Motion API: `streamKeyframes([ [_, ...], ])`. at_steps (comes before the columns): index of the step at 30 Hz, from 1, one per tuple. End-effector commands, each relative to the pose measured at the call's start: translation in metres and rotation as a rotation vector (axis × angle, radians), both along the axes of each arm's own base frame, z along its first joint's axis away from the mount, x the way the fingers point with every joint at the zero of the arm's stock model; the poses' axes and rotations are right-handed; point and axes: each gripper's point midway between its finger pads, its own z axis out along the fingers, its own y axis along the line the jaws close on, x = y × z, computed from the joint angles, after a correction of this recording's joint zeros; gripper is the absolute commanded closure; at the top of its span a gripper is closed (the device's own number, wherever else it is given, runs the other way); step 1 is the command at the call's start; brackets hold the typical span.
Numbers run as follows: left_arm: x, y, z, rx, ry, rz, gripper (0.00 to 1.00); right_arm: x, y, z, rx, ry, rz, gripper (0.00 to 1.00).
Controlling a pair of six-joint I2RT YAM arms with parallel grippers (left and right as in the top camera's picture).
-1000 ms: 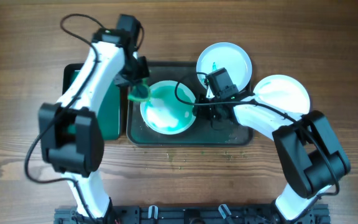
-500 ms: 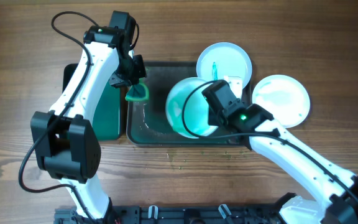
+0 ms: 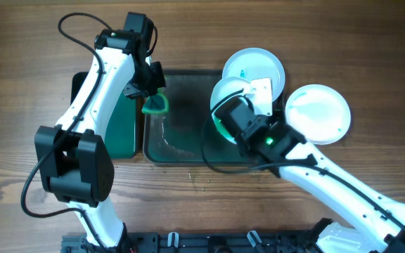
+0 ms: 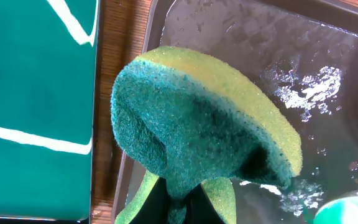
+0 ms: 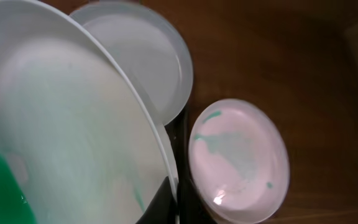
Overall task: Clean dirty plates on tray and stack at the side
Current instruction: 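Carry the plate right and stack it on the cleaned plate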
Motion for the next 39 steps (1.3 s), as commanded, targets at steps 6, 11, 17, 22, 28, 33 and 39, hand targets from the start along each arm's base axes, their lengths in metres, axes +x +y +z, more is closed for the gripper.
streamKeyframes([
  [6,0.008,0.000,0.012,-0.005,-0.048,0.015,0.96,-0.012,0.017,0.097,-0.407,-0.376,0.032,0.96],
  [11,0.008,0.000,0.012,-0.005,-0.047,0.015,0.96,-0.014,0.032,0.124,-0.515,-0.435,0.044,0.96],
  [17,0.008,0.000,0.012,-0.005,-0.047,0.014,0.96,-0.010,0.038,0.147,-0.560,-0.454,0.022,0.96],
  [22,0.007,0.000,0.012,-0.005,-0.046,0.014,0.96,-0.008,0.041,0.155,-0.544,-0.468,0.016,0.96],
  [28,0.007,0.000,0.012,-0.004,-0.043,0.014,0.96,-0.008,0.040,0.152,-0.535,-0.471,0.013,0.96],
  [33,0.006,0.000,0.012,-0.004,-0.040,0.014,0.96,-0.008,0.041,0.118,-0.446,-0.490,0.026,0.96],
  [39,0.006,0.000,0.012,-0.004,-0.040,0.014,0.96,-0.008,0.055,0.049,-0.169,-0.372,0.147,0.96],
])
